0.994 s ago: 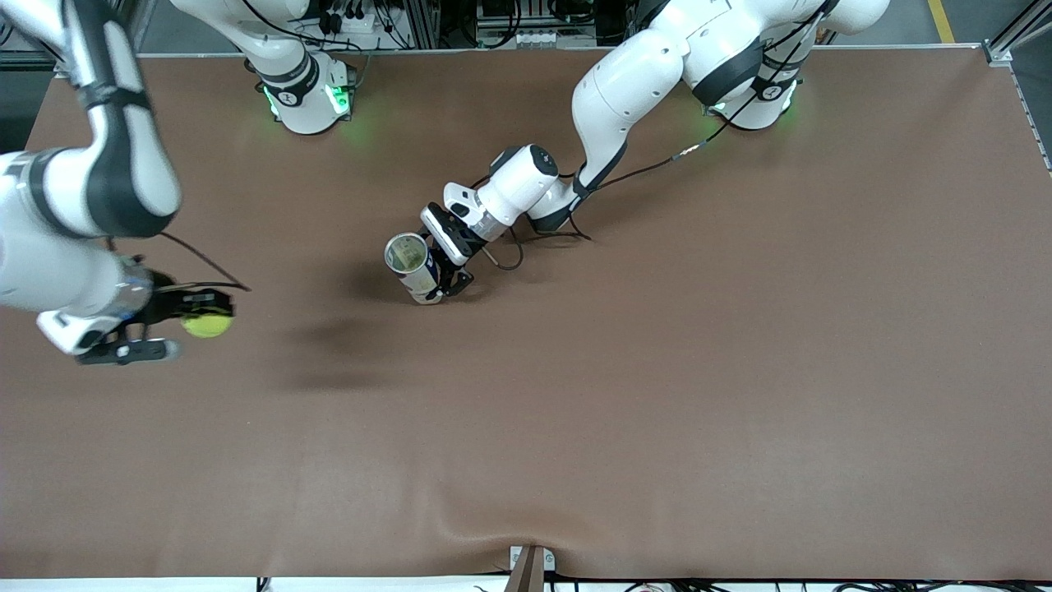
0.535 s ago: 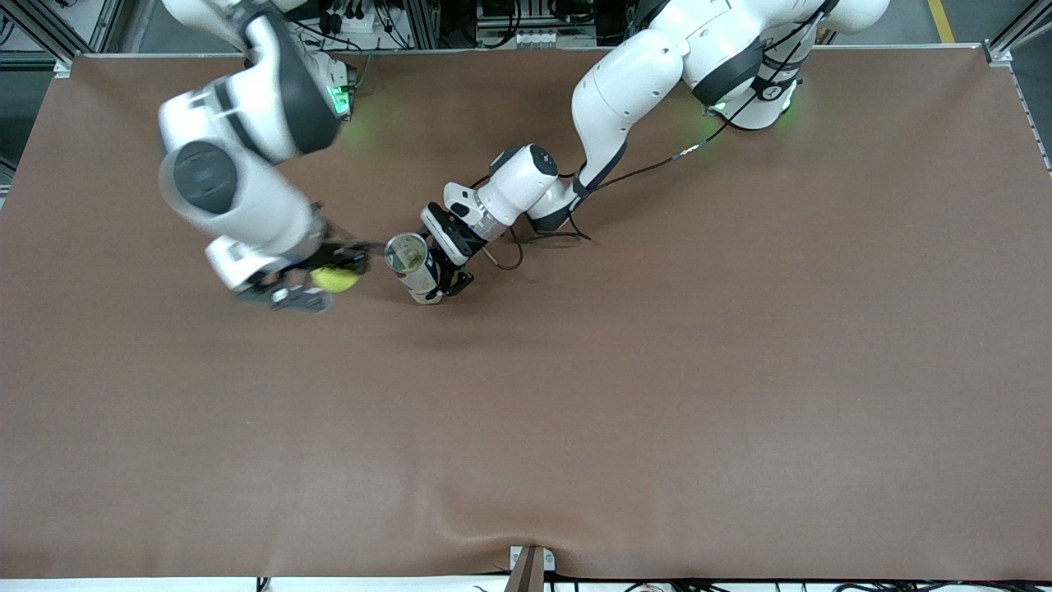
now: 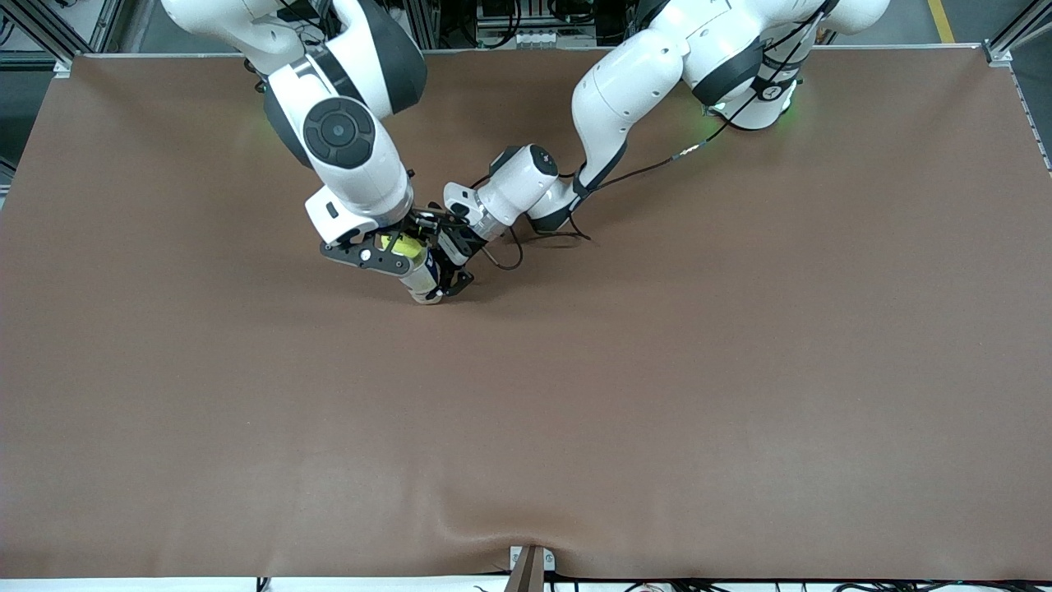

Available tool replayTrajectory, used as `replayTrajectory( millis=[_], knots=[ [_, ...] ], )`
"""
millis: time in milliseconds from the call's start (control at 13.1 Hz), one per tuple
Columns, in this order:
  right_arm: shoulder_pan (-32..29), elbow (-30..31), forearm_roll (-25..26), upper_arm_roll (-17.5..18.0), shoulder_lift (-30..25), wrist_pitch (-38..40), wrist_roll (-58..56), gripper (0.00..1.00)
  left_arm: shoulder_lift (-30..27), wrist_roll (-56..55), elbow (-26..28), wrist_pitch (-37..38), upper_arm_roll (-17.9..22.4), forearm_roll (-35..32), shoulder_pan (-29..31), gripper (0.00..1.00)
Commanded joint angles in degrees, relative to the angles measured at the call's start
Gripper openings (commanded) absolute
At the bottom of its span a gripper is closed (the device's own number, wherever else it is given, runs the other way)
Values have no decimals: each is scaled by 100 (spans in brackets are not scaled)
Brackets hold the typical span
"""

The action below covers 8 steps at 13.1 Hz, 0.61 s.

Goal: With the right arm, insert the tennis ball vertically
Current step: 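Push the second ball down into the can with the right gripper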

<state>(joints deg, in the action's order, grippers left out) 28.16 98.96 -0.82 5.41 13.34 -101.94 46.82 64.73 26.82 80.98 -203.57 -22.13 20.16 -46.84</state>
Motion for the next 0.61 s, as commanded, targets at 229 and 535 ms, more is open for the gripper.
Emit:
replayTrajectory(
  millis=[229, 535],
  knots=[
    [-39, 18, 504, -58, 291, -28, 20, 0, -57, -19, 111, -8, 34, 128, -62, 83],
    [-12, 9, 486, -49, 292, -19, 29, 0, -57, -19, 111, -8, 34, 128, -53, 83]
  ],
)
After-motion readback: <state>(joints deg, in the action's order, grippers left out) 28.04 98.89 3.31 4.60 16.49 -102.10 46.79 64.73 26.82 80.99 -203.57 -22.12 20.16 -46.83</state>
